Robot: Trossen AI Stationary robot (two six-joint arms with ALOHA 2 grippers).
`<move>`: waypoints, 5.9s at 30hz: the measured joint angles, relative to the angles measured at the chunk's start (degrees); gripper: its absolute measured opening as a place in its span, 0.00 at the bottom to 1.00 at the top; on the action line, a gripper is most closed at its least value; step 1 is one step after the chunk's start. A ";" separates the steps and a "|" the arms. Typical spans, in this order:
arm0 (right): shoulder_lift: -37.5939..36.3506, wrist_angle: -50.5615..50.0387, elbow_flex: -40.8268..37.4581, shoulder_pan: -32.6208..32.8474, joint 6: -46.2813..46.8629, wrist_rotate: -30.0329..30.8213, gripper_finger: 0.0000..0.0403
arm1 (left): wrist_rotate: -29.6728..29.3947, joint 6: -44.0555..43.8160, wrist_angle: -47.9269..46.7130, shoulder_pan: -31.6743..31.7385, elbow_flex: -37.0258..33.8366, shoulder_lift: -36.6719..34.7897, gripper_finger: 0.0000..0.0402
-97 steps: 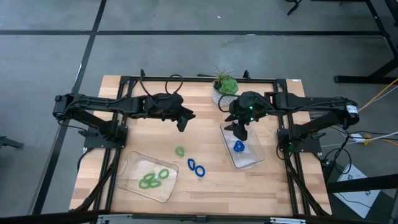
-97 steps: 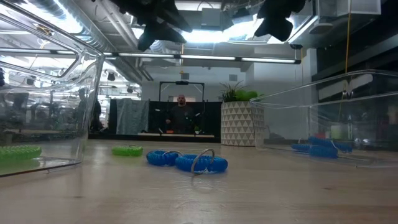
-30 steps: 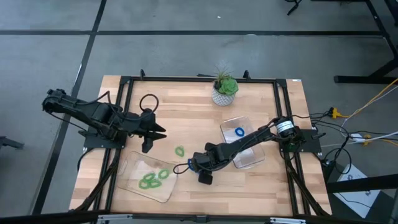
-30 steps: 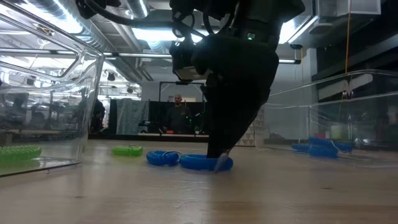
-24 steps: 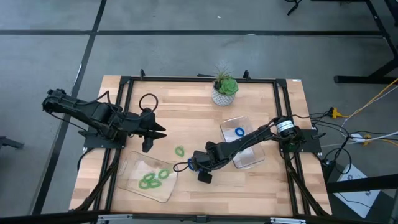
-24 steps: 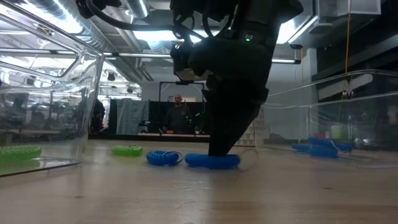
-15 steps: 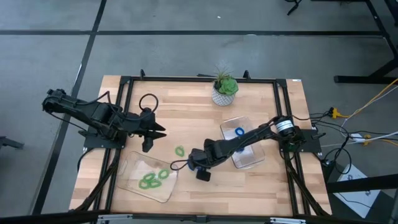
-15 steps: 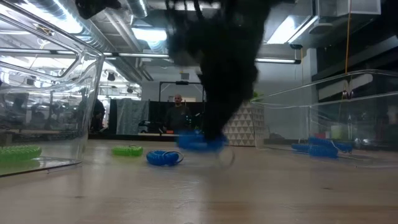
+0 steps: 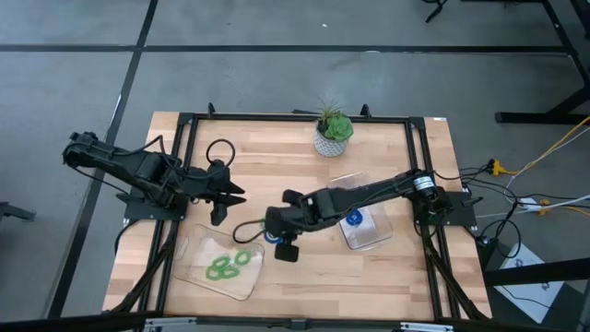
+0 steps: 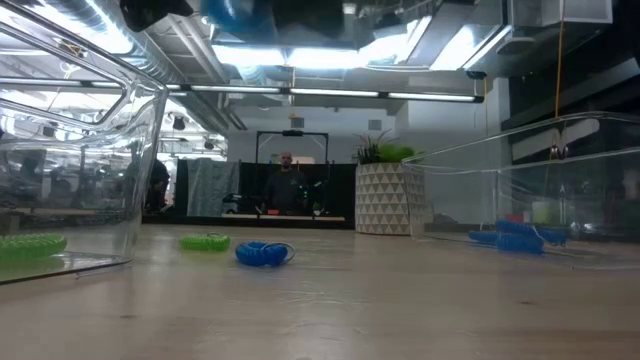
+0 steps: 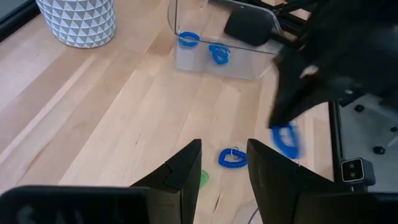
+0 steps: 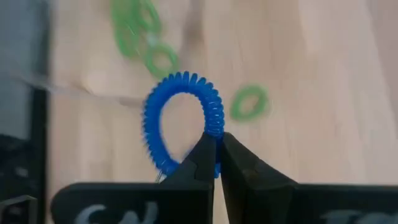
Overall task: Sort spring keychains
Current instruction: Put the blue spring keychain into the right transparent bin
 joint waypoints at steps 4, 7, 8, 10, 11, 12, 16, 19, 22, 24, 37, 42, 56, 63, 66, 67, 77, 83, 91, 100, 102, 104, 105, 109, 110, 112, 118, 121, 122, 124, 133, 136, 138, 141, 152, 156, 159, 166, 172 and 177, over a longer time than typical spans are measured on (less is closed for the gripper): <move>-0.02 -0.37 7.85 -0.02 -3.65 -0.34 0.03 | 0.00 0.00 -0.21 0.00 0.01 0.00 0.31; -0.04 -2.25 13.50 -0.02 -5.94 -0.37 0.03 | 0.00 0.00 -0.95 0.00 0.01 0.00 0.31; -0.04 -3.33 15.23 -0.01 -6.58 -0.36 0.03 | 0.00 0.00 -1.27 0.00 0.01 0.00 0.31; -1.73 -1.97 14.69 0.00 -7.47 -0.60 0.03 | -0.09 -0.06 -1.89 0.00 0.01 0.00 0.31; -2.62 -2.43 14.28 -0.02 -7.81 -0.85 0.03 | -0.13 -0.13 -2.01 0.00 0.01 0.02 0.31; -3.16 -3.08 14.22 -0.02 -7.88 -0.81 0.03 | -0.56 -0.24 -2.18 0.00 0.01 0.02 0.31; -4.85 -5.46 14.32 -0.04 -8.44 -0.81 0.03 | -2.01 -0.48 -2.26 0.00 0.01 0.02 0.31; -5.20 -9.77 14.38 -0.18 -8.75 -0.81 0.03 | -3.56 -0.48 -2.26 0.00 0.01 0.02 0.31; -5.20 -13.19 14.38 -0.17 -9.97 -0.83 0.03 | -4.74 -0.56 -2.32 0.00 0.01 0.02 0.31; -5.67 -14.20 14.38 -0.17 -10.21 -0.92 0.03 | -5.50 -1.44 -2.38 0.00 0.01 0.04 0.31; -10.40 -23.43 14.44 -3.75 -16.79 -0.87 0.05 | -7.97 -7.15 -2.44 0.02 0.01 0.32 0.31; -11.63 -23.49 13.19 -4.60 -18.67 -0.81 0.05 | -8.68 -8.02 -2.51 0.00 -0.01 0.91 0.31; -33.65 -4.75 -20.75 -5.38 -15.67 -2.36 0.04 | -10.17 -10.53 -2.81 0.02 -0.03 5.31 0.31; -44.60 2.75 -37.76 -5.38 -7.51 2.27 0.04 | -10.10 -12.70 -2.77 0.02 -0.03 8.48 0.31; -47.53 5.58 -43.34 -5.38 -3.80 3.44 0.04 | -10.08 -13.97 -2.64 0.02 -0.03 9.62 0.31; -48.24 6.50 -44.87 -5.38 -2.95 3.60 0.04 | -10.12 -14.01 -2.54 0.02 -0.03 9.98 0.31; -50.03 6.19 -56.19 -5.35 3.92 3.19 0.05 | -10.23 -13.98 -3.14 0.59 -0.03 11.80 0.31; -50.03 2.66 -59.51 -5.35 3.92 2.82 0.05 | -9.86 -11.56 -3.15 0.57 -0.03 11.67 0.31; -50.03 -2.45 -59.91 -5.35 3.73 2.17 0.07 | -10.31 -11.45 -3.13 0.57 -0.03 11.65 0.31; -50.03 -2.40 -59.91 -5.35 2.49 4.46 0.10 | -11.65 -12.57 -2.55 0.57 -0.03 11.65 0.31; -50.03 -2.39 -59.91 -5.35 2.50 4.71 0.10 | -11.71 -12.63 -2.43 0.57 -0.03 11.65 0.31; -50.03 -2.38 -59.91 -5.35 2.60 5.29 0.10 | -12.39 -12.70 -2.39 0.57 -0.02 11.66 0.31; -50.03 -2.31 -59.91 -5.35 2.61 5.68 0.10 | -12.78 -12.98 -2.38 0.57 -0.02 11.65 0.31; -50.03 -1.86 -59.91 -5.35 3.65 5.70 0.11 | -13.18 -14.01 -2.38 0.57 -0.01 11.65 0.31; -50.03 -1.67 -59.91 -5.35 4.17 5.71 0.12 | -13.16 -14.01 -2.38 0.57 -0.01 11.67 0.31; -50.03 -1.65 -59.91 -5.35 4.57 5.71 0.15 | -13.20 -14.19 -2.38 0.57 -0.01 11.65 0.31; -50.03 -1.66 -59.91 -5.35 4.75 6.60 0.29 | -13.22 -14.62 -2.36 0.57 -0.01 11.65 0.31; -50.03 -1.65 -59.91 -5.35 5.23 6.65 0.37 | -13.22 -14.62 -2.36 0.57 -0.01 11.67 0.31; -50.03 -1.65 -59.91 -5.35 5.20 6.65 0.39 | -13.26 -14.62 -2.36 0.57 -0.01 11.65 0.31; -50.03 -1.23 -59.91 -5.35 5.12 6.65 0.42 | -13.54 -14.62 -2.36 0.57 -0.01 11.66 0.31; -50.01 10.74 -59.89 -5.35 5.50 5.67 0.46 | -16.72 -15.51 -1.92 0.58 -0.01 11.66 0.31; -50.01 16.00 -59.89 -5.35 4.51 3.08 0.46 | -16.72 -15.52 -1.92 0.59 -0.01 11.65 0.31; -50.01 19.55 -59.89 -5.35 3.97 1.88 0.46 | -16.72 -15.52 -1.92 0.58 -0.01 11.65 0.31; -50.01 25.12 -59.89 -5.31 3.92 1.62 0.46 | -16.33 -15.69 -1.92 0.59 -0.01 11.65 0.31; -50.01 47.44 -59.87 -5.33 -0.35 1.71 0.46 | -16.35 -15.65 -1.92 0.57 0.01 11.66 0.31; -49.99 50.72 -59.87 -5.33 -3.44 4.36 0.46 | -16.39 -15.63 -1.92 0.57 0.01 11.65 0.31; -49.87 51.41 -59.87 -5.33 -5.18 6.47 0.46 | -16.41 -15.60 -1.94 0.57 0.01 11.67 0.31; -46.29 53.25 -59.85 -5.35 -7.04 7.84 0.46 | -16.21 -15.59 -1.89 0.57 0.01 11.66 0.31; -40.81 53.32 -57.65 -5.35 -8.48 3.81 0.46 | -16.11 -15.93 -1.73 0.57 0.01 11.65 0.31; -35.81 52.77 -54.08 -5.35 -9.88 2.98 0.46 | -16.07 -16.41 -1.70 0.57 0.01 11.66 0.31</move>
